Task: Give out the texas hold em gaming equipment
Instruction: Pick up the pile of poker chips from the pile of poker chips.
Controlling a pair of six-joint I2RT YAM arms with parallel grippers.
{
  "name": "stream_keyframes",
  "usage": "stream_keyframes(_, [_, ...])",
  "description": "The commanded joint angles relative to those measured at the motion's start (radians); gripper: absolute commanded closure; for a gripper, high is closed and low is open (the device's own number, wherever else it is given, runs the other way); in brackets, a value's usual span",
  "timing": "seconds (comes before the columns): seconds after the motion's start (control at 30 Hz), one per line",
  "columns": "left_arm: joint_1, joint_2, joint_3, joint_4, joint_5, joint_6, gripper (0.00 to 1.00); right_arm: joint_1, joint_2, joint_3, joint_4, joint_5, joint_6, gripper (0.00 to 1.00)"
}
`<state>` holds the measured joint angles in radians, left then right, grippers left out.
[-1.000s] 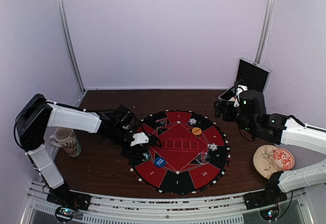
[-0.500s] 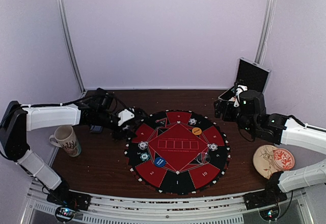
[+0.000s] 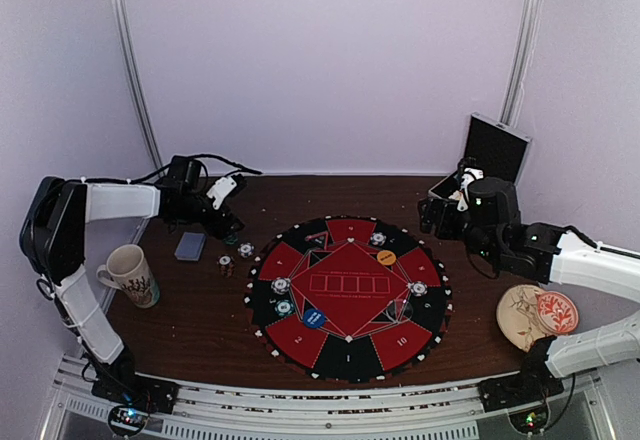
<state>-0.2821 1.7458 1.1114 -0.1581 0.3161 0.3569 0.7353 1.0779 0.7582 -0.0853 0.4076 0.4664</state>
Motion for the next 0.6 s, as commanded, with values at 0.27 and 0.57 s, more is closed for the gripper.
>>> stream_keyframes(0.27, [0.042, 0.095, 0.072, 0.016, -0.075, -0.050, 0.31, 0.007, -0.003, 0.014, 0.010, -0.003, -0.010, 0.03])
stream_keyframes(0.57, [0.061, 0.134, 0.092, -0.003, -0.065, -0.048, 0.34, 0.009, 0.000, 0.015, 0.010, -0.005, -0.011, 0.04])
